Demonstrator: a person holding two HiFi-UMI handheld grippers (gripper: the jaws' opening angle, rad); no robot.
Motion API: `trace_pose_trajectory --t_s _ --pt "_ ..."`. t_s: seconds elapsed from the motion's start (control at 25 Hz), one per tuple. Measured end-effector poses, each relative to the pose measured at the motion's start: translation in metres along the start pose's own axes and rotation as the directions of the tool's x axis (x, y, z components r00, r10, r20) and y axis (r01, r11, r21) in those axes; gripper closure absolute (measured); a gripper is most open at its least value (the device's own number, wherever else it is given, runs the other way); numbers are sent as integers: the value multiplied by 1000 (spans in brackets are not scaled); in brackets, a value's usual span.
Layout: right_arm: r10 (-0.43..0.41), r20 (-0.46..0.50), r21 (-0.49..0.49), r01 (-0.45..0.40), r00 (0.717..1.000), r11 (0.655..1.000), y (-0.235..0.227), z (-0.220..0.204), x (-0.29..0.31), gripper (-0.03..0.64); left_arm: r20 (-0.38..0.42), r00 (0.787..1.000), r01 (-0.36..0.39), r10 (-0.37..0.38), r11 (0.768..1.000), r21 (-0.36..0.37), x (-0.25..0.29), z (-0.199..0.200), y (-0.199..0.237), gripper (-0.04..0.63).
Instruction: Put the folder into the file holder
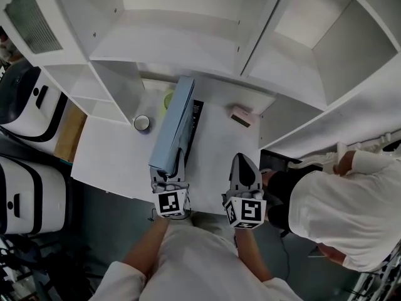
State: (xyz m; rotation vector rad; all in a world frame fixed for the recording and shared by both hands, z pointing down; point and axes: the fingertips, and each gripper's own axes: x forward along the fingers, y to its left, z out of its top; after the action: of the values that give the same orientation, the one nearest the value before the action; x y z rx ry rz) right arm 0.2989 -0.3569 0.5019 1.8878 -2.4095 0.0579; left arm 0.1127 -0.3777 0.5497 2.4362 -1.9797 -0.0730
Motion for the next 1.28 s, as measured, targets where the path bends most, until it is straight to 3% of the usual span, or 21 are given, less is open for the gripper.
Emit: trace_pose_trajectory --t_s 0.24,0.96,1.2,1.28 --pt "-15 20 0 15 1000 1000 6 -18 1 624 21 999 34 -35 999 33 13 -19 -4 451" --pt "-33 28 -23 34 999 999 0 -32 -23 625 -83 997 1 -1 1000 0 14 -113 2 448" --pt "-28 10 -30 28 1000 999 -5 -22 -39 624 -130 991 15 -16 1000 -2 10 -125 2 419" --pt "-27 0 -30 27 1000 999 -7 -17 -46 624 -143 989 26 -27 1000 -5 7 -124 2 374"
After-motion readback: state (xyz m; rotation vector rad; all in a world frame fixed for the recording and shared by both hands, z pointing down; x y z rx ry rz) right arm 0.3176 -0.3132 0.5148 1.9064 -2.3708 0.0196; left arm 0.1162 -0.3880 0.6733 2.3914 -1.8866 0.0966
